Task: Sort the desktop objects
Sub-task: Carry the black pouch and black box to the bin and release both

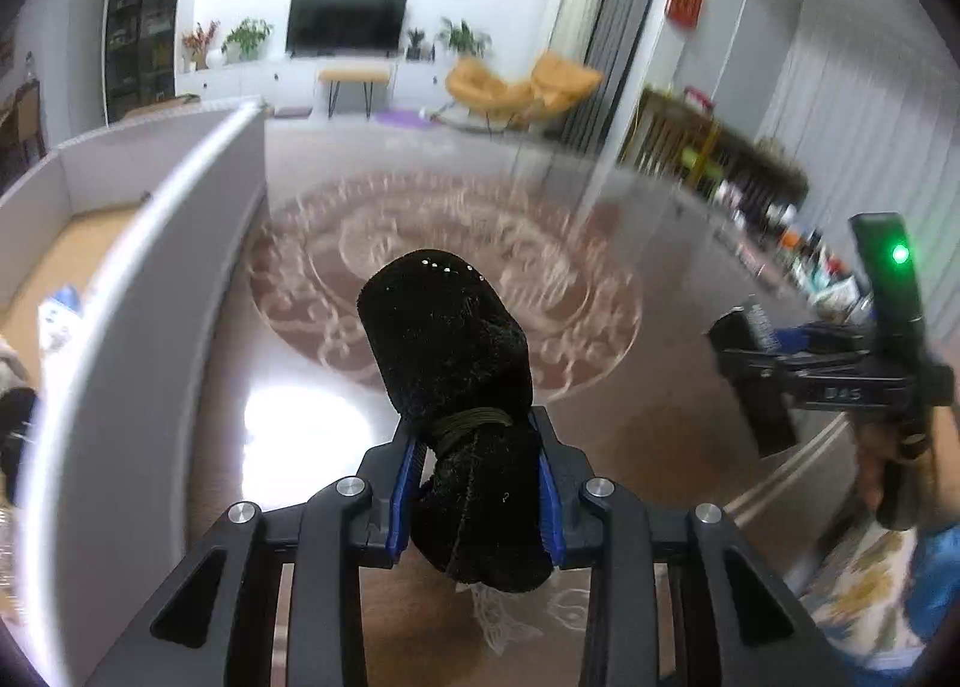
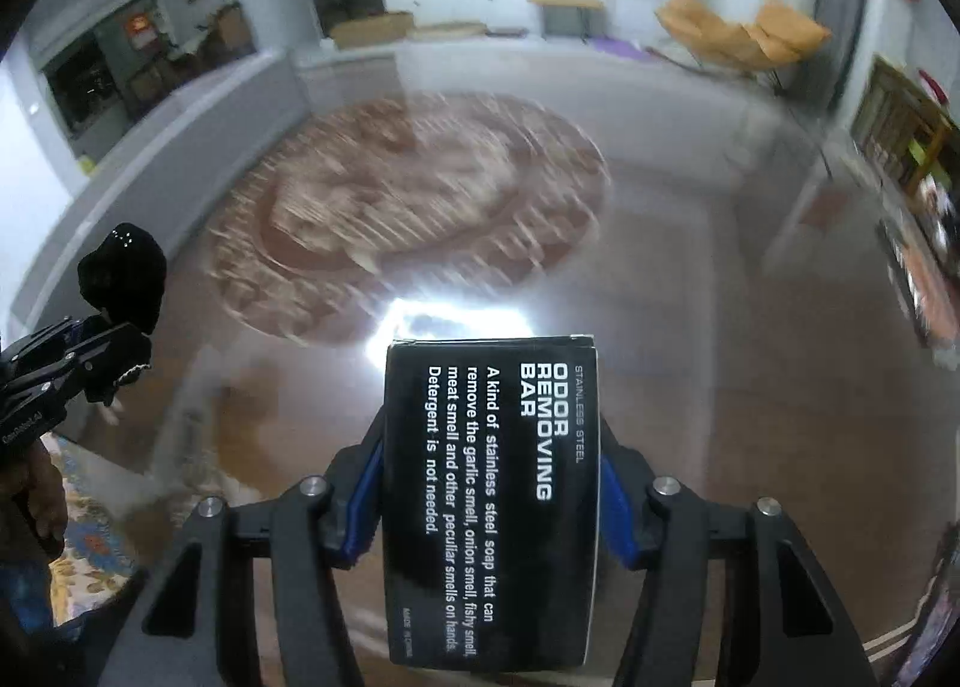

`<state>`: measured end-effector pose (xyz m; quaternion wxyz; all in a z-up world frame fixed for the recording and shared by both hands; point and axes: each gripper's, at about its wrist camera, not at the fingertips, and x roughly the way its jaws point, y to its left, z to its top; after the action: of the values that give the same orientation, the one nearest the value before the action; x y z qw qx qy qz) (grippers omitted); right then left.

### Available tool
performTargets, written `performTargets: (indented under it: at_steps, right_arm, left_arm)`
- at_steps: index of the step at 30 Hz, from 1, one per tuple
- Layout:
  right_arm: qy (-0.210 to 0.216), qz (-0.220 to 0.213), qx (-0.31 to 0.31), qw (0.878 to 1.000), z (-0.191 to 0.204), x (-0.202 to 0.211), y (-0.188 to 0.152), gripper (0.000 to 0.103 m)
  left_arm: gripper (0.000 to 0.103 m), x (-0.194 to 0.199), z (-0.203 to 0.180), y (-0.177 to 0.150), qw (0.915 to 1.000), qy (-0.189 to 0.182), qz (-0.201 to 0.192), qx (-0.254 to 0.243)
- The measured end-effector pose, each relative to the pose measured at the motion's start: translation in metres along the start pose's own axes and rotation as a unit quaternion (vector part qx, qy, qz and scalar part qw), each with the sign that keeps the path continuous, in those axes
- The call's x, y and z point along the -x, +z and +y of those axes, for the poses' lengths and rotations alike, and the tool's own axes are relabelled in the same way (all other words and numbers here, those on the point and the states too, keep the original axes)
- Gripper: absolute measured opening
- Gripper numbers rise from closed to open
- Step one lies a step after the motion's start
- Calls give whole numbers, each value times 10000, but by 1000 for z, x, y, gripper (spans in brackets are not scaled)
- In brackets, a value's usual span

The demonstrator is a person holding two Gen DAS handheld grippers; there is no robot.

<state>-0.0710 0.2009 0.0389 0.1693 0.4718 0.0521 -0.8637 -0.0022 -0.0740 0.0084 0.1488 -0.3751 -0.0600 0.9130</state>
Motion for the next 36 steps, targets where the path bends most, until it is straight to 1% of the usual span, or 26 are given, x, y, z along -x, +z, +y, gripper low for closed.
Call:
performTargets:
  at_steps: [3,5,8,9,10,11,13,14,15,16,17,19,21,23,24,25,26,27,28,29,30,33,34,35,36]
  right_arm:
    - [291,-301,178,9990,29,24,29,59]
    - [540,-496,289,9969,53,33,54,59]
    - [1105,-764,574,9893,117,44,99,59]
    - [1238,-797,646,9870,132,45,108,59]
    - [1454,-842,762,9828,158,45,121,59]
    - [1624,-873,851,9792,177,47,130,59]
    - [1994,-888,1108,9696,229,41,149,59]
    - [2104,-872,1224,9660,249,38,155,59]
    - [2246,-847,1390,9608,278,32,162,59]
    - [2344,-802,1478,9575,294,28,164,59]
    - [2439,-708,1551,9547,312,19,167,59]
    - [2602,-335,1696,9500,352,-10,169,59]
    - [2543,89,1952,9472,381,-36,164,59]
    - [2216,592,2291,9460,408,-69,151,60]
    - [2130,755,2374,9448,414,-79,147,60]
    - [2018,1033,2469,9421,422,-95,140,60]
    - [1940,1187,2500,9412,426,-105,137,61]
    - [1891,1212,2504,9417,426,-109,134,66]
    - [1884,1151,2497,9428,425,-110,134,73]
    - [1879,1045,2488,9444,422,-107,136,91]
    - [1872,978,2483,9454,420,-104,138,99]
    - [1792,632,2510,9492,400,-77,150,100]
    - [1729,508,2533,9505,394,-60,154,101]
    - [1662,418,2556,9515,389,-52,158,103]
    - [1551,310,2609,9523,386,-41,163,103]
  left_arm:
    - [33,35,15,13,9995,-14,-281,160]
    - [33,63,31,21,9985,88,-487,247]
    - [33,99,69,34,9961,440,-673,369]
    - [33,108,85,37,9950,587,-694,416]
    - [33,116,104,40,9932,823,-687,452]
    - [33,120,120,41,9915,1020,-643,487]
    - [33,128,160,40,9865,1410,-497,665]
    - [33,128,176,39,9839,1565,-429,751]
    - [33,126,200,35,9793,1795,-273,892]
    - [33,124,214,32,9766,1900,-166,991]
    - [33,121,229,29,9738,1989,-59,1102]
    - [33,113,257,20,9676,2150,203,1307]
    - [34,106,274,13,9635,2224,409,1432]
    - [37,99,285,7,9596,2268,542,1576]
    - [39,97,289,4,9582,2283,571,1629]
    - [46,95,292,2,9570,2284,601,1682]
    - [54,92,289,-4,9563,2289,621,1711]
    - [75,90,290,-4,9548,2326,633,1740]
    - [85,91,287,-3,9539,2374,577,1741]
    - [87,95,278,-1,9536,2426,472,1722]
    - [90,97,274,3,9516,2541,391,1685]
    - [91,98,265,9,9436,2848,289,1664]
    - [92,100,261,12,9415,2914,226,1677]
    - [94,102,256,14,9409,2926,155,1697]
    - [98,104,253,15,9403,2935,91,1720]
